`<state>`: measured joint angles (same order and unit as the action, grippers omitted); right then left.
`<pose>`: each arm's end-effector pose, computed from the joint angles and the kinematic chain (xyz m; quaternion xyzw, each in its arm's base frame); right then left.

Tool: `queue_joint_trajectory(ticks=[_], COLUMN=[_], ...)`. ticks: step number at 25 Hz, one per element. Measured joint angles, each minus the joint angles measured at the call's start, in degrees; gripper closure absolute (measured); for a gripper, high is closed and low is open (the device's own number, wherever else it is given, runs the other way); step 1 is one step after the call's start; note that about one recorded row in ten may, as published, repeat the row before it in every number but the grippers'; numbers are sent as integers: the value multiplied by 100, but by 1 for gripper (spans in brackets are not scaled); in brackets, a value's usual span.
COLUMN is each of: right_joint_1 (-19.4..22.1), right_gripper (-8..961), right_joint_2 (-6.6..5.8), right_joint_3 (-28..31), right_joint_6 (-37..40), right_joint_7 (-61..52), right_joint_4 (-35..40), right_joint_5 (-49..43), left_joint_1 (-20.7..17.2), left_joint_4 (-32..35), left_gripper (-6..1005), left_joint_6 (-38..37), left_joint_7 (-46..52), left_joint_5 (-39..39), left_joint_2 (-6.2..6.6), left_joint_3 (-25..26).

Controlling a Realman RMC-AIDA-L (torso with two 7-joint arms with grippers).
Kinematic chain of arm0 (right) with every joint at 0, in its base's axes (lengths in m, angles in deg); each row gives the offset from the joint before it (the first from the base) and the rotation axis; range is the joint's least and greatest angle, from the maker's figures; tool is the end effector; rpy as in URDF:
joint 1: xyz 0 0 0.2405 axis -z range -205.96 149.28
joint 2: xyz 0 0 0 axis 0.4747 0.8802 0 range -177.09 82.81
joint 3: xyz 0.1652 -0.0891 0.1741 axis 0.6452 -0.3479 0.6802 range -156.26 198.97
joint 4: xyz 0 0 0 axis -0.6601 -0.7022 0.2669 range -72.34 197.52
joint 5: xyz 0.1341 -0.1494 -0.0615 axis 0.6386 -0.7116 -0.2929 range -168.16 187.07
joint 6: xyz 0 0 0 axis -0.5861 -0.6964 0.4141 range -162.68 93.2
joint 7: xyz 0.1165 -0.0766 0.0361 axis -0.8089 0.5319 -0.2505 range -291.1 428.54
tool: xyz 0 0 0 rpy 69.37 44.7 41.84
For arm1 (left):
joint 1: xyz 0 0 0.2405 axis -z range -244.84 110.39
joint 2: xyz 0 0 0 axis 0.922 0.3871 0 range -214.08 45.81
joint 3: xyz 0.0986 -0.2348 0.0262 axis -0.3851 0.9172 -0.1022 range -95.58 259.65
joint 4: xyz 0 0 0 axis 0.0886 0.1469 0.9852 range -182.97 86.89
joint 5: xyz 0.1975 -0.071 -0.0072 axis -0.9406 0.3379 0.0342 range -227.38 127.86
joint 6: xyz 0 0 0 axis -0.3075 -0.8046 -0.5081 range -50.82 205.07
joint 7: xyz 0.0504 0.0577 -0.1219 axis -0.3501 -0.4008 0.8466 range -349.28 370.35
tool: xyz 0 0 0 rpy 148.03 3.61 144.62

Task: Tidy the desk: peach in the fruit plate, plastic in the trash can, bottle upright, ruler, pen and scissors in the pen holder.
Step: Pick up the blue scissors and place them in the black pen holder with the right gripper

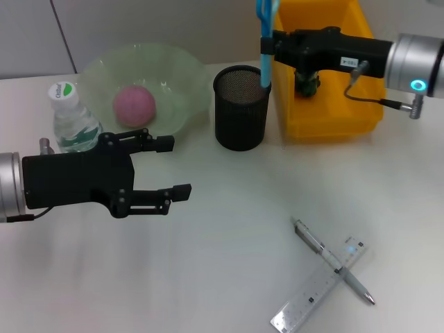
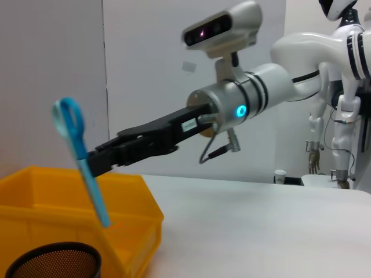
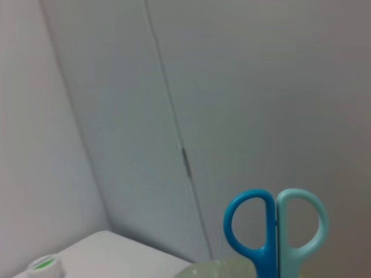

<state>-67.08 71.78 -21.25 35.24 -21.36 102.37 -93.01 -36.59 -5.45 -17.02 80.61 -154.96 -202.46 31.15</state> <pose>0.2080 0.4161 0.0254 -0.8835 0.2566 0.2988 0.2536 -0.2213 0.3294 0.0022 -0.9604 -0.0516 -0.2585 0.0899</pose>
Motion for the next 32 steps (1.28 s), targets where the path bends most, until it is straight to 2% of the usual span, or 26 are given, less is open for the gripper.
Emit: queue_joint_trajectory(ticks=[5,22,32], right_joint_1=[-217,-678,-721], right_gripper=[653,632,619], right_joint_2=[5,35,41], right_joint_3=[-11,-11,-27], right_joint_6=[-510,-1342,-1473], right_joint_7=[156,1047,1130], right_joint_4=[-385,-1347,-1450], right_joint_5=[26,201,222], left_joint_1=[-12,-8,-31], left_joint_4=[-4,-6,-6], left_gripper=[167,167,167], left_joint_6=[1,-3,-21], left_joint_7=[-19,-61,-91], left_joint_5=[0,0,-1], left_joint_2=[-5,-18,-8], left_joint_3=[-6,-23,0])
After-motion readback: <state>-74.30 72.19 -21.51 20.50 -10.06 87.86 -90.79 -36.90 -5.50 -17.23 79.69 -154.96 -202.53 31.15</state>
